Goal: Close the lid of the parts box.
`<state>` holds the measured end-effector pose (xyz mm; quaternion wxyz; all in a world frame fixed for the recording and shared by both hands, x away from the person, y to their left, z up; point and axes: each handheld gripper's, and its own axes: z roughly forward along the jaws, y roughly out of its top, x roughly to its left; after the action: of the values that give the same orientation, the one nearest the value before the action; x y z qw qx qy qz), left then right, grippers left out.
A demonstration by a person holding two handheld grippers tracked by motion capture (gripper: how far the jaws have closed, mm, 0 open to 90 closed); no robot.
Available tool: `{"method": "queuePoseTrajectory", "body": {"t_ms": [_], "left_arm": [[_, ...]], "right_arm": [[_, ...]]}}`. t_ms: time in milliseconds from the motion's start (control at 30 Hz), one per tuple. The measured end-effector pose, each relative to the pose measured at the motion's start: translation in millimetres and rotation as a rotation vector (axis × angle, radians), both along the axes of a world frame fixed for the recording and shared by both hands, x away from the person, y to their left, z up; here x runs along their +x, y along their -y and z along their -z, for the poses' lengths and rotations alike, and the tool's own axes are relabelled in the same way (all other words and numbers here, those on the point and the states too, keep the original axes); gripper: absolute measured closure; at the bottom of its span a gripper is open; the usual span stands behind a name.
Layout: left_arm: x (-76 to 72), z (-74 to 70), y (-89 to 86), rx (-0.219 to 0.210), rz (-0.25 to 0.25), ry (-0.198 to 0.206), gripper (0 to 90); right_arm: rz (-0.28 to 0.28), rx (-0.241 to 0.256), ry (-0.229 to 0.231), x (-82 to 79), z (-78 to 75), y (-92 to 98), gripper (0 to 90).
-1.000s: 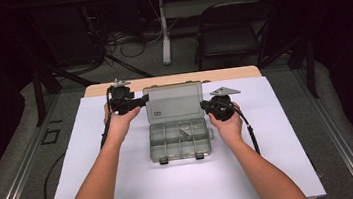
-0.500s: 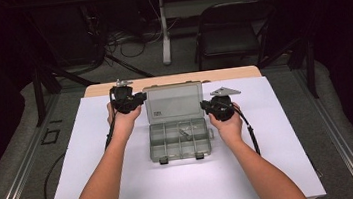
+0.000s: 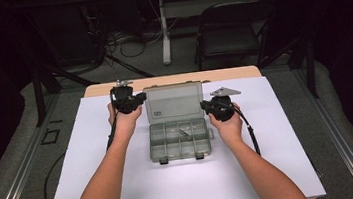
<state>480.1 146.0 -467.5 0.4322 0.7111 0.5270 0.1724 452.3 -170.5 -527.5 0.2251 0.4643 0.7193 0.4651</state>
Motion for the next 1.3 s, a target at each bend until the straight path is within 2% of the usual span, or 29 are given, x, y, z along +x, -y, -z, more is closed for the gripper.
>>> {"method": "queuePoseTrajectory", "body": {"t_ms": [500, 600, 767, 900, 1133, 1300], "left_arm": [[-9.3, -0.3, 0.3, -0.02, -0.016, 0.022, 85.9], [-12.2, -0.2, 0.3, -0.024, -0.02, 0.029, 86.0], [-16.1, -1.1, -0.2, -0.029, -0.02, 0.03, 86.2], [-20.1, -2.2, 0.7, -0.024, -0.025, 0.036, 86.3], [-27.9, -2.7, 1.1, -0.03, -0.034, 0.05, 86.5], [-34.2, -2.2, 0.6, -0.049, -0.039, 0.058, 86.4]], "right_arm": [[0.0, 0.013, 0.009, -3.4, -5.8, 5.5, 79.8], [-0.006, 0.021, 0.013, -6.1, -10.6, 7.6, 80.7], [-0.013, 0.003, 0.014, -12.4, -21.3, 11.8, 90.0], [-0.012, -0.001, 0.015, -15.3, -25.8, 14.2, 90.0], [-0.064, -0.015, 0.004, -22.8, -35.6, 11.7, 90.0], [-0.078, -0.023, -0.005, -25.8, -45.6, 10.2, 90.0]]}}
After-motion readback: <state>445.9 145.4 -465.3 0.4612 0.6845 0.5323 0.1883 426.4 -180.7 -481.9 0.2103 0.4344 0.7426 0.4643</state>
